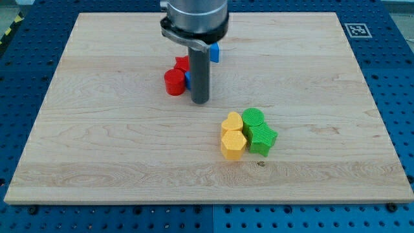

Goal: Push red circle to blue cube

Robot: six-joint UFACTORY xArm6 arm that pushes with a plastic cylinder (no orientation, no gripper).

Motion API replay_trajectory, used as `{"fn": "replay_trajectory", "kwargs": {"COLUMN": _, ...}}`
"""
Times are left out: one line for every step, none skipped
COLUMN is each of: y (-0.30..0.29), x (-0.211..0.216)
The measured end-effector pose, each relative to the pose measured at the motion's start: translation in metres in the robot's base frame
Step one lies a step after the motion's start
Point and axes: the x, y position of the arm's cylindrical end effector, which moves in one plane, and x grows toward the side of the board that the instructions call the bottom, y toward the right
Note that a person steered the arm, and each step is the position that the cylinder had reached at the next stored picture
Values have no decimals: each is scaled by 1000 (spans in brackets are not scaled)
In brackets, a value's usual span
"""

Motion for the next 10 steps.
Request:
{"fn": "replay_trajectory", "kwargs": {"y": 0, "x": -29}}
{"fn": "replay_trajectory", "kwargs": {"y": -14, "x": -37}}
{"fn": "replay_trajectory", "kwargs": {"y": -21, "x": -37}}
{"fn": "replay_trajectory", "kwargs": {"y": -3, "x": -37}}
{"fn": "replay_trajectory", "kwargs": {"y": -1, "x": -25}}
{"fn": "replay_trajectory", "kwargs": {"y": -13, "x": -2}}
{"fn": "replay_trajectory", "kwargs": {"y": -32, "x": 14}}
{"fn": "replay_trajectory", "kwargs": {"y": -73, "x": 12}}
{"fn": "replay_trajectory", "kwargs": {"y": -74, "x": -3}}
{"fn": "replay_trajectory", "kwargs": {"y": -71, "x": -18}}
